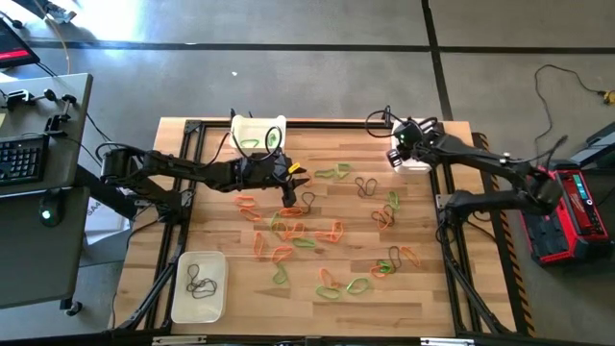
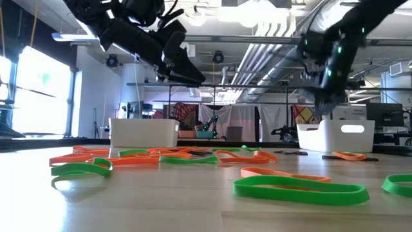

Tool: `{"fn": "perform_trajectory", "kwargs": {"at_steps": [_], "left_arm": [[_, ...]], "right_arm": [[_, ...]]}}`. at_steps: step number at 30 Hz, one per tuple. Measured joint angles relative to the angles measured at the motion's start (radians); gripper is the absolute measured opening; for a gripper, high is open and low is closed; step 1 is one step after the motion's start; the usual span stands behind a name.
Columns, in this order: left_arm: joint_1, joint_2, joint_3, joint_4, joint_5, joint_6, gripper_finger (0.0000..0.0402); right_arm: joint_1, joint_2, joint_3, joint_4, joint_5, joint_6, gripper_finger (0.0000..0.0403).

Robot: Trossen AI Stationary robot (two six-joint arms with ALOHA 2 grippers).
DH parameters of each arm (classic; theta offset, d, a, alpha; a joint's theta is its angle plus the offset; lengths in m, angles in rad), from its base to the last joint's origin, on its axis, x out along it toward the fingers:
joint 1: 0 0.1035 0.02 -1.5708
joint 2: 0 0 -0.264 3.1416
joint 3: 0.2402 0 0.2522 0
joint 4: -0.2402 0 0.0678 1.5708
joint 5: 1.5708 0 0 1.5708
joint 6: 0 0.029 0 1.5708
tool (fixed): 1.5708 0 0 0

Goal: Sort rubber bands into baskets
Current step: Put the orange rubber band into the top right white bin

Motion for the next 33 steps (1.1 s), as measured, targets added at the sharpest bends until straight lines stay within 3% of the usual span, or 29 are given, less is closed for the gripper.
{"fn": "perform_trajectory", "kwargs": {"at_steps": [5,10,15,25,29,33], "left_arm": [[0.0,0.0,0.0,-0.003,0.0,0.008,0.0135],[0.001,0.0,0.0,-0.003,0.0,0.029,0.0135],[0.009,0.0,0.0,-0.003,0.0,0.051,0.0135],[0.04,0.0,0.0,-0.023,0.0,0.041,0.0135],[0.04,0.0,0.0,-0.023,0.009,0.042,0.0135],[0.04,0.0,0.0,-0.023,0.01,0.041,0.0135]], "right_arm": [[0.183,-0.082,0.095,-0.211,-0.138,0.132,0.003],[0.427,-0.134,0.103,-0.309,-0.27,0.285,0.0014],[0.685,-0.116,0.103,-0.393,-0.33,0.51,0.0052],[1.079,0.055,0.103,-0.412,-0.485,0.927,0.0182],[1.188,0.149,0.103,-0.412,-0.5,1.001,0.0224],[1.223,0.221,0.103,-0.406,-0.524,1.001,0.0239]]}}
